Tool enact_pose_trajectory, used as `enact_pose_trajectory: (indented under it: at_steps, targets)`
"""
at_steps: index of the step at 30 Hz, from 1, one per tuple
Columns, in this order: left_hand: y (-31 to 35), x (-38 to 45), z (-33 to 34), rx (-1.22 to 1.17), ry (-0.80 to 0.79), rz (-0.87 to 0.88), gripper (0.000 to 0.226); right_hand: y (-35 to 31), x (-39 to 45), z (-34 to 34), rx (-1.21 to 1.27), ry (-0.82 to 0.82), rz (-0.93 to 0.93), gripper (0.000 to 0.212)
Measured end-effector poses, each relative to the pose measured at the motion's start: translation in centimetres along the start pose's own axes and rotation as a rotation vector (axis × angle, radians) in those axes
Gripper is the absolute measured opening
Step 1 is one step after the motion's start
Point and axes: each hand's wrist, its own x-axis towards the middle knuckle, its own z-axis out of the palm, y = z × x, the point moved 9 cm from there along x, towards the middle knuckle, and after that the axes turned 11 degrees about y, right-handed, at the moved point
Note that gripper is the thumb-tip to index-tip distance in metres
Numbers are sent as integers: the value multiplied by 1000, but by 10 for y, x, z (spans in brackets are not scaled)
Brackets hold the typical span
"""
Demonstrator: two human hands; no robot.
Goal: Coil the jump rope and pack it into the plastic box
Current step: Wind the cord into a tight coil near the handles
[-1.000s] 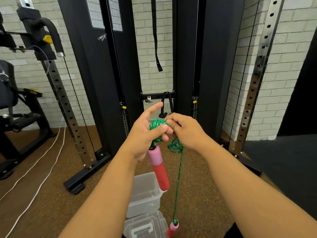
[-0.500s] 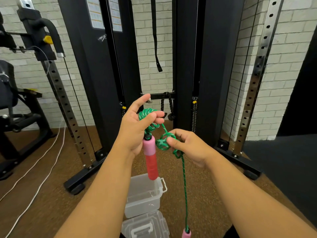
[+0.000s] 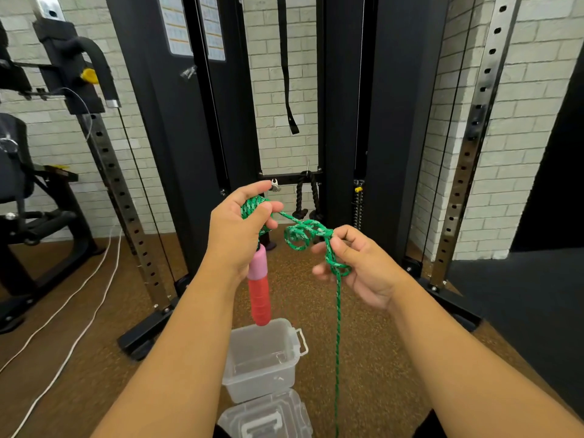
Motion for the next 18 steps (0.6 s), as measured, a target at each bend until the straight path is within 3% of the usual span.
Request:
enact_pose_trajectory:
  at_steps: [3,9,14,18]
  targets:
    - [-5,2,-8,-10,81,-12,30,-15,-1,-2,42,-9,-76,1]
    - [-3,12,-26,-77,197,-8,28,-23,4,-33,-152,118,-198,34]
    - [5,13,-29,-84,217,6,29,-17,1,-47,-335,210,-185,30]
    - [9,8,-14,-95,105,3,29,-4,4,-47,-388,232,-141,14]
